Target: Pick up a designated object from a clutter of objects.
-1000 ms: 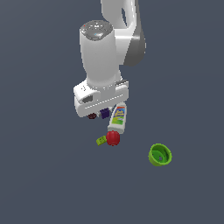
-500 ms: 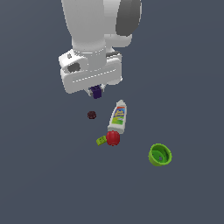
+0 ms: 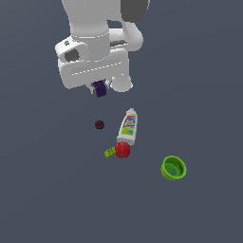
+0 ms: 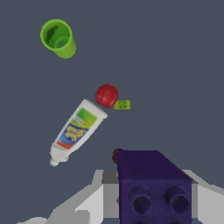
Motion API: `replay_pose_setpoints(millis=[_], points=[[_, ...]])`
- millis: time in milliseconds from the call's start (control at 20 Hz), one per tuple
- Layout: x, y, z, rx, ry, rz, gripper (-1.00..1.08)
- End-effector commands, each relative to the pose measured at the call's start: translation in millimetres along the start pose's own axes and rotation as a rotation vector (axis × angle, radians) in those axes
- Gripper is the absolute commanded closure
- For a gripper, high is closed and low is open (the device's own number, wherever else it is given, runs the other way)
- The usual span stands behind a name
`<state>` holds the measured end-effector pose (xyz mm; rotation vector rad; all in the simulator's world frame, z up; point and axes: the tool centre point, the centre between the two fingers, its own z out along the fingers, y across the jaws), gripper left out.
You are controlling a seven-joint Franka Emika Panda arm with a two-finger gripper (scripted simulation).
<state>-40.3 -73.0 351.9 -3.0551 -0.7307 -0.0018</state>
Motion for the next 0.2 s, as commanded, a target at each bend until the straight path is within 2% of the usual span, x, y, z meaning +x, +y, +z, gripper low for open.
replay_pose_setpoints(millis=[0,150], points=[[-0.2,0.3,-0.6,0.0,-0.001,0.0,1.08],[1.4,0.2,1.3,0.0,-0.001,-0.001,1.08]])
